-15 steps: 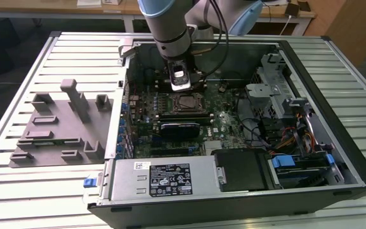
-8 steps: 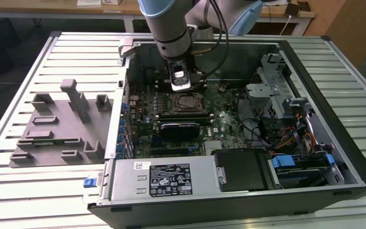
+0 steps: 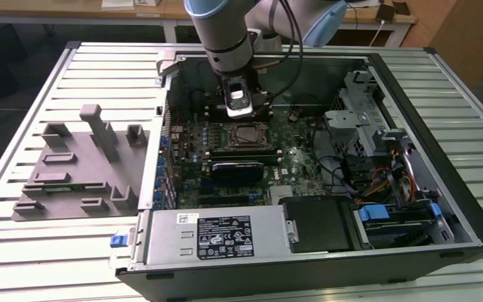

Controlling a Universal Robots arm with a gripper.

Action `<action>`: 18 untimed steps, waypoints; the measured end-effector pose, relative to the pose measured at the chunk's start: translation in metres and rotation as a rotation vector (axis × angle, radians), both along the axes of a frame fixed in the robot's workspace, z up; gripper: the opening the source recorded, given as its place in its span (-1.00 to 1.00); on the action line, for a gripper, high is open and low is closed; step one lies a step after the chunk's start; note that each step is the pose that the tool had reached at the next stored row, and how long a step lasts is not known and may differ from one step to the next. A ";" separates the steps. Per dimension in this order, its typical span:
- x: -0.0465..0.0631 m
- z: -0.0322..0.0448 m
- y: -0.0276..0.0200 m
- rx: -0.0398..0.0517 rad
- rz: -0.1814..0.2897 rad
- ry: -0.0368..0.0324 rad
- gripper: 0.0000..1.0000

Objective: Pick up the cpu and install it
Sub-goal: 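Install the first cpu locking lever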

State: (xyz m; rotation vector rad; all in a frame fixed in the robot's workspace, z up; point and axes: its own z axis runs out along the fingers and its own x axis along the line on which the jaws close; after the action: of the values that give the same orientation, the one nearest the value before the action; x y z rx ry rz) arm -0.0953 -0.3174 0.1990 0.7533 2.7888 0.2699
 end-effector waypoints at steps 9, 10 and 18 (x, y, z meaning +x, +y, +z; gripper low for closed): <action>0.000 0.0236 0.0000 0.0000 0.000 0.0000 -0.79; 0.000 0.0265 0.0000 -0.0001 0.000 0.0001 -0.79; 0.000 0.0380 0.0000 0.0001 0.000 0.0000 -0.79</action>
State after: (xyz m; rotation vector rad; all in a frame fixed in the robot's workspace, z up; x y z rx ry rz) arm -0.0952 -0.3174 0.2370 0.7533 2.7888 0.2700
